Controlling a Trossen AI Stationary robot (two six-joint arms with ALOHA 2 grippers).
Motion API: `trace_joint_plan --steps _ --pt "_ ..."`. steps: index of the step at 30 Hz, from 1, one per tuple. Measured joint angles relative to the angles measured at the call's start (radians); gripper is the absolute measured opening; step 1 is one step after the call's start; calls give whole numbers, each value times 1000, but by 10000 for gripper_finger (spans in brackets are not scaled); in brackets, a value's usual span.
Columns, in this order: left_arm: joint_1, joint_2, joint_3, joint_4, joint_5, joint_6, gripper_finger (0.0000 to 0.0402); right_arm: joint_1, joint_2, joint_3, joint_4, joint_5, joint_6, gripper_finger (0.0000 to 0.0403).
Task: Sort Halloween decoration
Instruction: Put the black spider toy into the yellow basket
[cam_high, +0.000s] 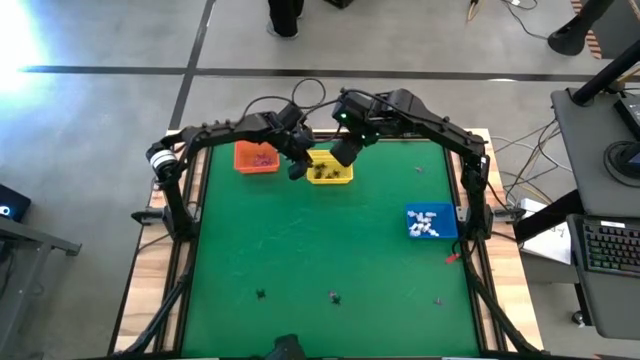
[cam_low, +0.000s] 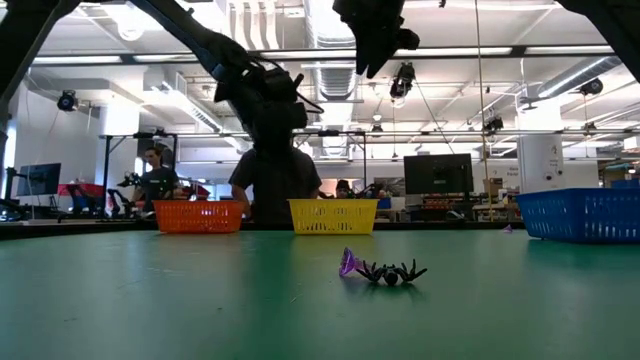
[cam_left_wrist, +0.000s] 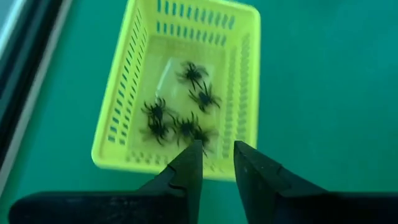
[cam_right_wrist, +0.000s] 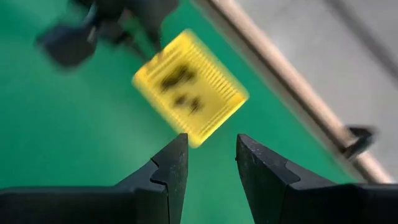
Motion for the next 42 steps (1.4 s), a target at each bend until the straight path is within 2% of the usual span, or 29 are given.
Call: trace_joint_plan --steps 3,11,16,27,37,42 --pt "9 0 56 -138 -1 44 77 11 0 0 -63 -90 18 128" --pt "38 -4 157 -507 -2 155 77 92 -2 -4 -65 -98 3 128" --pt "45 -44 138 -613 -1 166 77 149 -2 -4 -65 -94 38 128" --pt "42 -218 23 -644 2 109 77 321 -3 -34 -64 -106 88 128" --pt "42 -429 -153 -618 0 49 77 433 -1 -159 -64 -113 212 128" --pt "42 -507 -204 -611 0 3 77 499 0 -178 -33 -112 248 128"
